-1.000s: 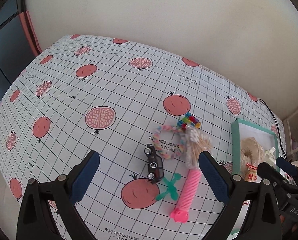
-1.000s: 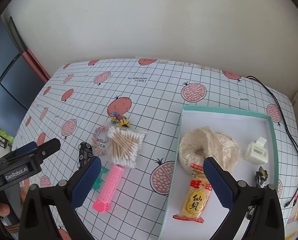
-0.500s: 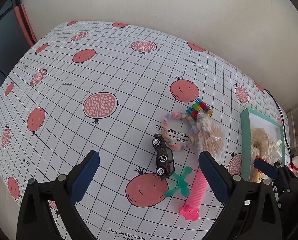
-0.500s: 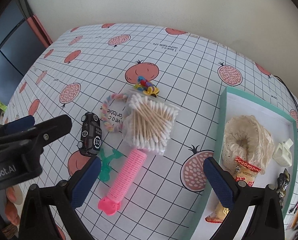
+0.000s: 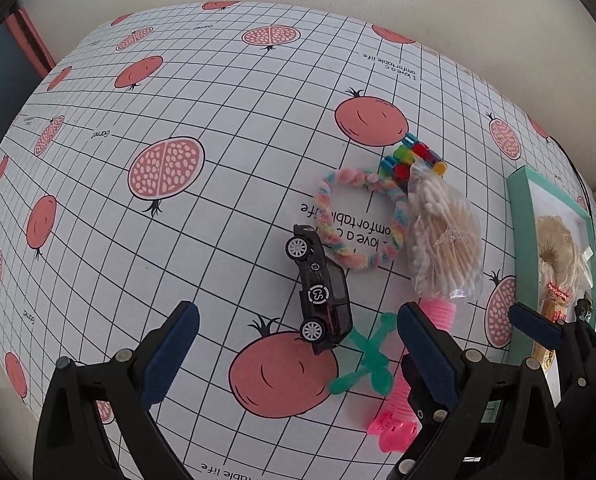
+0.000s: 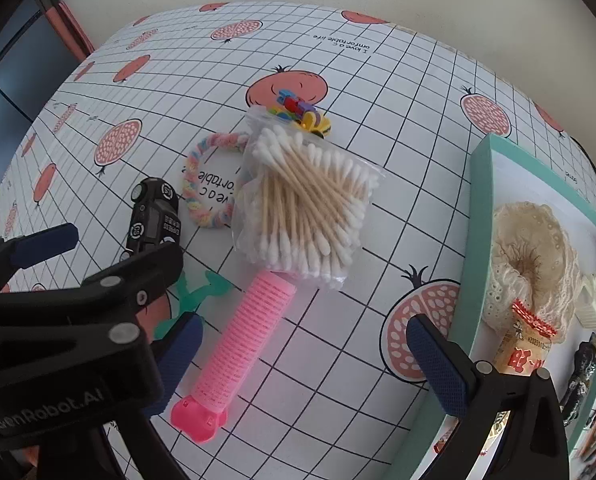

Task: Organize objects
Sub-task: 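Grasp the black toy car with the left tool while the right tool grasps the pink hair roller, then carry the toy car with the left tool while the right tool carries the hair roller over the tray, then open the left tool to drop the toy car while the right tool releases the hair roller into the tray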

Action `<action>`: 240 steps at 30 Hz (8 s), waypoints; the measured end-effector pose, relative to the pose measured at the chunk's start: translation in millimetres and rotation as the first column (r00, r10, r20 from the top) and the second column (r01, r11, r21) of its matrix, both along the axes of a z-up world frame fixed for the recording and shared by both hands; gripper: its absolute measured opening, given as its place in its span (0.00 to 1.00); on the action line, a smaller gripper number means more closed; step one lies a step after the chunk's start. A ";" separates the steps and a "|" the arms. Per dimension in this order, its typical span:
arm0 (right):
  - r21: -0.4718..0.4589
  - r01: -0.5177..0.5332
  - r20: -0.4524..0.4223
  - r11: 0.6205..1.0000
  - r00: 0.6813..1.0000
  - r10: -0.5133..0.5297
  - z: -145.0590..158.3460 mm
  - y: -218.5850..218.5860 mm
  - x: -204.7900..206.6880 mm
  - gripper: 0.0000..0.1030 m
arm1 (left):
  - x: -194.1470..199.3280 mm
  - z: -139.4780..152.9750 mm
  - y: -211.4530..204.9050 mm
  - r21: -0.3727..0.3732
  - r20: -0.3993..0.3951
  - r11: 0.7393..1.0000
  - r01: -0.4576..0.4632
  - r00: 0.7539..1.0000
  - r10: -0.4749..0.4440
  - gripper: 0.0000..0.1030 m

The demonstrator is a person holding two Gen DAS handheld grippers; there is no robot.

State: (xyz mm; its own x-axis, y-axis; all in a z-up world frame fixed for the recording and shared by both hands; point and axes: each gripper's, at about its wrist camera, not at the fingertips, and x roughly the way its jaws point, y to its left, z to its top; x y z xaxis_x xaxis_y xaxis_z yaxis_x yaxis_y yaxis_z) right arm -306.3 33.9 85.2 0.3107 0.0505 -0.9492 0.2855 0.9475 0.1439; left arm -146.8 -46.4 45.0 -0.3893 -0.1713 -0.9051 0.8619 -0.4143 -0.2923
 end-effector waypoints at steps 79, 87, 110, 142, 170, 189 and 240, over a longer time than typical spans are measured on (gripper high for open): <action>0.028 -0.132 0.068 0.991 0.989 0.130 51.8 -36.8 -50.3 0.26 | 8.7 -0.6 -12.7 -0.036 0.014 0.990 -0.133 0.991 0.134 0.28; 0.037 -0.116 0.114 0.993 0.987 0.111 53.3 -28.9 -37.0 0.26 | 19.5 15.5 -29.4 -0.085 -0.017 0.982 -0.169 0.986 0.168 0.28; 0.063 0.045 0.183 0.997 0.981 -0.056 74.5 -108.2 -88.8 0.26 | -34.3 93.7 18.7 -0.206 -0.110 0.973 -0.105 0.990 0.083 0.28; 0.091 0.233 0.078 0.968 0.968 -0.240 30.7 -204.5 -164.2 0.26 | -170.5 82.9 125.6 -0.156 0.029 0.956 0.247 0.969 -0.246 0.28; 0.106 0.188 -0.026 0.976 0.982 -0.186 -9.3 -193.2 -153.0 0.26 | -201.1 45.7 156.1 -0.063 0.137 0.933 0.355 0.929 -0.345 0.28; 0.121 0.192 -0.041 0.974 0.981 -0.188 -16.3 -190.2 -152.1 0.27 | -201.3 38.5 156.2 -0.016 0.123 0.939 0.344 0.933 -0.340 0.29; 0.031 0.189 0.134 0.981 0.972 -0.192 51.8 -187.1 -155.9 0.60 | -91.8 82.9 69.1 -0.128 -0.085 0.976 -0.173 0.983 0.163 0.74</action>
